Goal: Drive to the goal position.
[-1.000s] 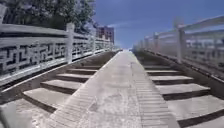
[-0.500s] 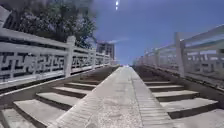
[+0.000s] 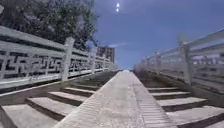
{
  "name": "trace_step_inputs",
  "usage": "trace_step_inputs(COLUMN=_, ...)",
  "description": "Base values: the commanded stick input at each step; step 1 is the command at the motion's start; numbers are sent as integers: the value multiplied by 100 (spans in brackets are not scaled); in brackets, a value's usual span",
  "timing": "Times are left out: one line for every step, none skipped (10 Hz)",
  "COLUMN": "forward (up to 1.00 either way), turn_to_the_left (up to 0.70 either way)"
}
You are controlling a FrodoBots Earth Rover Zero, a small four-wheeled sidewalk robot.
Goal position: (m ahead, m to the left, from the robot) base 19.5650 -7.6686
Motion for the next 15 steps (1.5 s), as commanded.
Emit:
trace_step_inputs(forward=45, turn_to_the_left=0)
trace_step_inputs(forward=45, turn_to_the_left=0)
trace_step_inputs(forward=45, turn_to_the_left=-16)
trace_step_inputs(forward=45, turn_to_the_left=-27)
trace_step_inputs(forward=45, turn_to_the_left=-27)
trace_step_inputs(forward=45, turn_to_the_left=-22)
trace_step_inputs(forward=45, turn_to_the_left=-4)
trace_step_inputs(forward=45, turn_to_the_left=0)
trace_step_inputs(forward=45, turn_to_the_left=0)
trace_step_inputs(forward=45, turn_to_the_left=0)
trace_step_inputs(forward=45, turn_to_the_left=0)
trace_step_inputs(forward=45, turn_to_the_left=0)
trace_step_inputs(forward=45, turn_to_the_left=0)
trace_step_inputs(forward=45, turn_to_the_left=0)
trace_step_inputs(forward=45, turn_to_the_left=0)
